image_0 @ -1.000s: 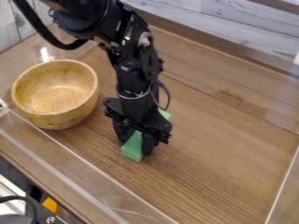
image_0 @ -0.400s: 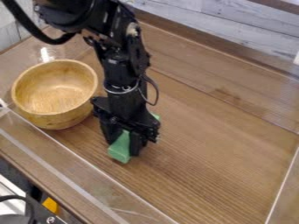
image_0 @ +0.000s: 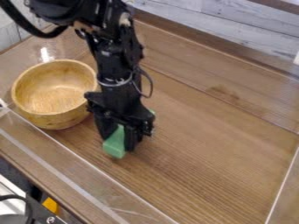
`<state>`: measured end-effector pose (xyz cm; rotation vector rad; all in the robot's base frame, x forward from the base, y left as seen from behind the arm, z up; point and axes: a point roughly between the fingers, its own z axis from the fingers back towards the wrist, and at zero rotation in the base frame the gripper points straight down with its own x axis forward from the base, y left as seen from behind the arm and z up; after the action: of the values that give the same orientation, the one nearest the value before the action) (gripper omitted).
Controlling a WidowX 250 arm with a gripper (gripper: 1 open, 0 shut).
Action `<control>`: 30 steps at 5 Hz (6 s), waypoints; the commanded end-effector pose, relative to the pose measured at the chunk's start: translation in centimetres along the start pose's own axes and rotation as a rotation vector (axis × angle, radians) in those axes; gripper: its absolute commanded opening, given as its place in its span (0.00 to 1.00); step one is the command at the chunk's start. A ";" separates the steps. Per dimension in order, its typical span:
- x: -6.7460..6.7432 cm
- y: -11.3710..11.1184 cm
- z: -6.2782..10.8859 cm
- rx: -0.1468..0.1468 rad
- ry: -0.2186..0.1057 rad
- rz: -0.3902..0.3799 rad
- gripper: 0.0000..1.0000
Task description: Put the green block in the brown bowl
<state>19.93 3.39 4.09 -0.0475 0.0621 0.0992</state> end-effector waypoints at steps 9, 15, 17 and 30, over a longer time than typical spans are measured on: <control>2.7 5.7 4.4 -0.050 -0.063 0.181 0.00; 3.3 9.0 5.6 -0.033 -0.074 0.206 0.00; 3.7 10.1 5.2 -0.019 -0.081 0.214 0.00; 5.2 13.0 3.2 0.038 -0.090 0.253 1.00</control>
<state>23.40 16.31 5.41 -0.0180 0.0170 0.3495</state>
